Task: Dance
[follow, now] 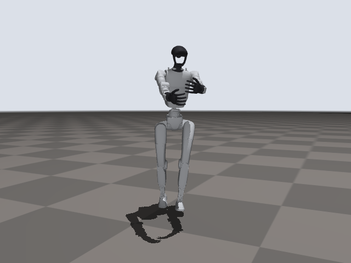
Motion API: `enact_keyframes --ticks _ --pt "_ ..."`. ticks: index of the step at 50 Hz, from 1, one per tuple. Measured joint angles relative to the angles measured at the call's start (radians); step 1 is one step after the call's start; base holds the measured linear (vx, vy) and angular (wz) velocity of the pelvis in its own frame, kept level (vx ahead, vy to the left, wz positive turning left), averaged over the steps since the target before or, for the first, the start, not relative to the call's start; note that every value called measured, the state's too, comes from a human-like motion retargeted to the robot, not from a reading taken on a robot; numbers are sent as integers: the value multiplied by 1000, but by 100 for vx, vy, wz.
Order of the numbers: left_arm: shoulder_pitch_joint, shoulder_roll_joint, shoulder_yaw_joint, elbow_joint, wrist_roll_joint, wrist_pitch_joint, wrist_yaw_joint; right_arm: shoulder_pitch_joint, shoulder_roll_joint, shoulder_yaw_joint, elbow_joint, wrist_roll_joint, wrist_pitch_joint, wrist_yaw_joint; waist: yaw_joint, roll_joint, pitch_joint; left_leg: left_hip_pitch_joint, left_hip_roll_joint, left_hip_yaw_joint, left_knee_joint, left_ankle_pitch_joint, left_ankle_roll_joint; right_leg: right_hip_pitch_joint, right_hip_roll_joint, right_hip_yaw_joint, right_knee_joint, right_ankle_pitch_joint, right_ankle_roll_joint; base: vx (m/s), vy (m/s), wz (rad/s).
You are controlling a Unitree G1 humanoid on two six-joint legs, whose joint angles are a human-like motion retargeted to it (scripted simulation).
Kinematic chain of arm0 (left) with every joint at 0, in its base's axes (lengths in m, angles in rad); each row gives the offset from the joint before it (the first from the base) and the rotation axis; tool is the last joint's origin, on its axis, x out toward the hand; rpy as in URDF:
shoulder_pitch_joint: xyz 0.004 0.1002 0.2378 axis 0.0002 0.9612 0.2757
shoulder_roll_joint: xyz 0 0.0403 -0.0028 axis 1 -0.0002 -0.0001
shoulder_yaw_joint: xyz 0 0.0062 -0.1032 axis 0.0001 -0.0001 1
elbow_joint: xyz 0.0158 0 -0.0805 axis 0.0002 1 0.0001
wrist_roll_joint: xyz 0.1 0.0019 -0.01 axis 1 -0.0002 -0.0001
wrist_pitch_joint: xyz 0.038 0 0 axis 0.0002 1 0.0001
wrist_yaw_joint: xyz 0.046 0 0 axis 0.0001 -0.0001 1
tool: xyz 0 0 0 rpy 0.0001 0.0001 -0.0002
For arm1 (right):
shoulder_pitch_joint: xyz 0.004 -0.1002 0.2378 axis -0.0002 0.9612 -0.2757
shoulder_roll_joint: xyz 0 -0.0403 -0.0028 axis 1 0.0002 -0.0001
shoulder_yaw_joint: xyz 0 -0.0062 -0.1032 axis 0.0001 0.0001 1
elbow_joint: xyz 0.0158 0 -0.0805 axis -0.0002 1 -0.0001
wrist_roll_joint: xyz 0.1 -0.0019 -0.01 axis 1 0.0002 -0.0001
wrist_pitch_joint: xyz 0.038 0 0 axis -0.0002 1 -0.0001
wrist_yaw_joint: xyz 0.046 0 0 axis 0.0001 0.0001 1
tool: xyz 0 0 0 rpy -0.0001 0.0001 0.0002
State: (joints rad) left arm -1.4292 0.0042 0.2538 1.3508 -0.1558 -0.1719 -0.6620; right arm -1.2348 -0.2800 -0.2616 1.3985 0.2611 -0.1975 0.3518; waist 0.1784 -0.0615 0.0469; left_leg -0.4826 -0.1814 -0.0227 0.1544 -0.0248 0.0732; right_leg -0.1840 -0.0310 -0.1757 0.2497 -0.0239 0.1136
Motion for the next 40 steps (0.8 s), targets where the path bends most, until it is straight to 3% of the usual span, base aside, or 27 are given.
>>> enact_keyframes --ticks 10,15,17,23,28,32,35,38,40 --pt "-5 -18 6 4 -2 -1 -4 8 -18 -2 0 8 -2 11 29 3 39 -70 1 -70 22 119 -6 -41 25 -6 -2 -18 -49 -19 15 9" --pt "-10 -45 7 3 1 -4 -8 18 -53 2 2 30 7 35 34 20 44 -169 -20 -117 135 200 -41 -72 28 -51 20 -35 -64 -17 22 45" --pt "-9 -49 6 3 -6 -6 -8 20 -58 3 -1 24 11 40 40 18 41 -225 -35 -122 218 208 -16 -93 23 -53 36 -39 -73 -11 27 24" --pt "15 -28 4 6 -14 3 -22 33 -28 14 0 13 2 19 33 -21 1 -393 -111 -104 695 -59 146 -171 -23 -44 92 -58 -100 3 22 5" --pt "27 -27 -2 4 9 7 -33 53 -15 14 6 33 -34 -12 8 -38 -10 -387 -159 -127 892 -178 189 -184 -43 -47 74 -50 -108 3 9 29" --pt "32 -34 -3 3 19 15 -49 72 -18 23 6 58 -52 -14 -11 -54 1 -282 -151 -107 773 -204 176 -163 -69 -50 14 -27 -112 -2 7 36" --pt "40 -39 -5 5 27 23 -61 91 -14 20 3 66 -66 -16 -17 -57 11 -163 -108 -80 541 -126 151 -135 -74 -59 -48 0 -117 0 4 17" --pt "56 -46 -15 16 31 29 -66 114 -8 16 7 78 -81 -23 -15 -38 14 -7 -73 -85 269 -136 46 -102 -51 -71 -106 26 -118 6 3 2" --pt "69 -44 -25 22 31 39 -75 131 2 18 11 89 -86 -22 -15 -24 14 73 -40 -38 144 -170 35 -80 -36 -71 -139 41 -113 15 5 -14"
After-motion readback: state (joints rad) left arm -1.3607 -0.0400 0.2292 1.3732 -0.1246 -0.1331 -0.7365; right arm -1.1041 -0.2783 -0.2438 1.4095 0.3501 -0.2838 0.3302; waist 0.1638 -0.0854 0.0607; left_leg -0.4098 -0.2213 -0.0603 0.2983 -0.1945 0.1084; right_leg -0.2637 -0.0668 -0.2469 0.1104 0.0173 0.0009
